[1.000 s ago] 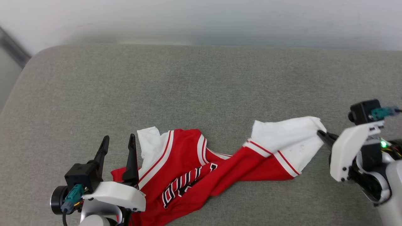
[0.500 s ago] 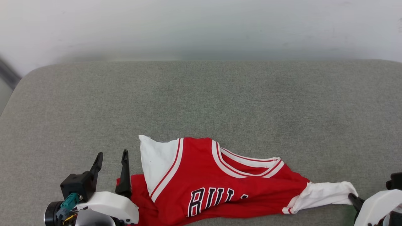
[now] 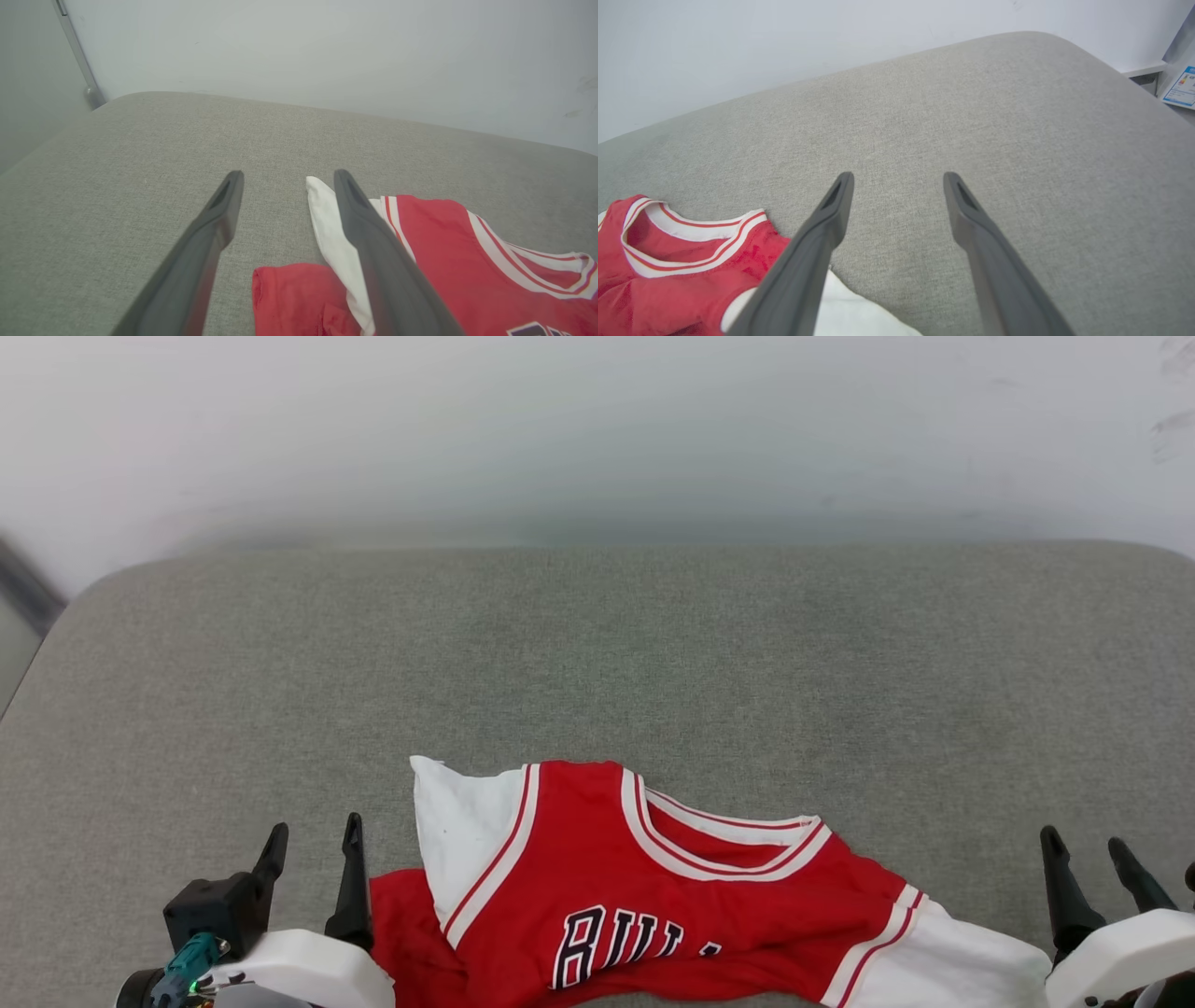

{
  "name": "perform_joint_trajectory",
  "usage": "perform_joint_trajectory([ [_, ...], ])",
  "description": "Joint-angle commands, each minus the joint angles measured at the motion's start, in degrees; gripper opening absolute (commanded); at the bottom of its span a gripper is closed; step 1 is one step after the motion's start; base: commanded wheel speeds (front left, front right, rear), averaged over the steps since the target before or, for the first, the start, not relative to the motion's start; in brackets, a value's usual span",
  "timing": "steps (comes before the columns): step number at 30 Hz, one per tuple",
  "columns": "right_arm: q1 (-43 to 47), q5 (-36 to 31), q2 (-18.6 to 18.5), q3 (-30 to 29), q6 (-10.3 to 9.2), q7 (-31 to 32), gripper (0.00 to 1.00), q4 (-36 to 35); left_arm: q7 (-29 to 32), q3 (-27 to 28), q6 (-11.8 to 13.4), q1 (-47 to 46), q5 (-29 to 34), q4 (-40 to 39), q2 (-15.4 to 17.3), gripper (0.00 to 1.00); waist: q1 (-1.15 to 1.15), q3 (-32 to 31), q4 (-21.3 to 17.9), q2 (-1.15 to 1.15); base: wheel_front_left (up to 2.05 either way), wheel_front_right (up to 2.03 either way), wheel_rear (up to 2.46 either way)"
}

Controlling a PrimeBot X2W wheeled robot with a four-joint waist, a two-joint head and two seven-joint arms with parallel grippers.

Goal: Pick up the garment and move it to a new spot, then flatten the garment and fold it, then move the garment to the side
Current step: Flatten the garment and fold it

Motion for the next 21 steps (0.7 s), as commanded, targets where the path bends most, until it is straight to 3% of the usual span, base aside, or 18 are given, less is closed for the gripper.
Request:
perform_joint_trajectory([
  [1,1.08,-1.53,0.74,0.01,-0.02,-1.60,1.00,-1.56,0.21,0.29,0.29,0.90,-0.11,-0.10,0.48,1.00,0.00,-0.68,-0.31,0.00,0.00,0.00,0.00],
  [10,4.54,-8.73,3.60,2.99,-0.02,-3.93,1.00,-11.17,2.94,1.43,1.11,1.07,-0.77,-1.03,3.24,1.00,0.00,-2.39,-1.18,0.00,0.00,0.00,0.00],
  [15,5.71,-9.51,4.13,5.92,-0.02,-2.95,1.00,-16.08,8.43,1.13,-1.26,-2.59,-3.00,-0.72,4.96,1.00,0.00,-1.38,-1.92,0.00,0.00,0.00,0.00],
  [21,4.85,-6.63,4.26,8.42,-0.02,-3.13,1.00,-18.70,17.84,0.30,-6.29,-9.94,-7.65,3.35,6.72,1.00,0.00,1.42,-3.83,0.00,0.00,0.00,0.00],
])
